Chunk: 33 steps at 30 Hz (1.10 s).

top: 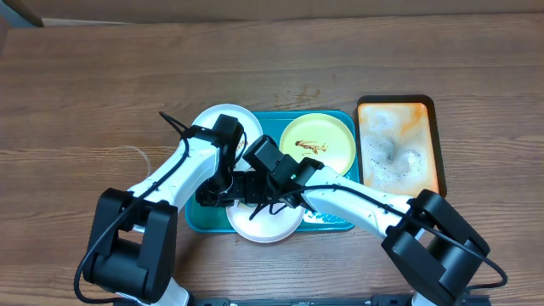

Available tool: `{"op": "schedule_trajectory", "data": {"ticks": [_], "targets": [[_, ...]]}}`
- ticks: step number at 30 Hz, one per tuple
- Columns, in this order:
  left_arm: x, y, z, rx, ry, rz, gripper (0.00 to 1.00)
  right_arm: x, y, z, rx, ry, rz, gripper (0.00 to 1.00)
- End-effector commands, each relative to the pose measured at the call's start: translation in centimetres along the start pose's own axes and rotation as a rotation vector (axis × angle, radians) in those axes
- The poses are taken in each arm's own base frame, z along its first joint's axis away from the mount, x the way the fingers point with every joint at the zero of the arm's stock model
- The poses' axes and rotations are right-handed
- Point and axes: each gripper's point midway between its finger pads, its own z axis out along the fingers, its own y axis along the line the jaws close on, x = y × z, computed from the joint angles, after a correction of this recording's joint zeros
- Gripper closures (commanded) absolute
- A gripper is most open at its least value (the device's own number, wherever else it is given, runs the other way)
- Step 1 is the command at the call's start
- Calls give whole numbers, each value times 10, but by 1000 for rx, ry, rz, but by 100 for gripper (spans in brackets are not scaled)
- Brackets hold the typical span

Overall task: Clean dirty plates on tray and stack at the side
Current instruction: 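Scrub the white plate with the sponge while left gripper holds it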

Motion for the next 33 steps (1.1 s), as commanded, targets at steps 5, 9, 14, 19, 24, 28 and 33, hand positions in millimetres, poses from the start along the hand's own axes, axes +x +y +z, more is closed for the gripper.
{"op": "schedule_trajectory", "data": {"ticks": [5, 9, 14, 19, 24, 28, 33], "targets": [[-5, -1, -1, -6, -14, -4, 96, 11, -3, 21, 0, 55, 74, 96], [-5, -1, -1, -6, -13, -4, 96, 13, -8, 21, 23, 61, 77, 96], [-4, 0, -1, -8, -7, -5, 96, 3, -63, 12, 254, -18, 226, 96], [-4, 0, -1, -9, -7, -5, 96, -2, -92, 2, 328, 1, 228, 96], [-4, 0, -1, -9, -7, -5, 96, -1, -102, -11, 356, 36, 149, 96], [-4, 0, -1, -8, -7, -5, 96, -4, -79, -23, 259, 64, -19, 96], [-5, 0, -1, -7, -12, -5, 96, 4, -22, -39, 7, 128, -332, 96]]}}
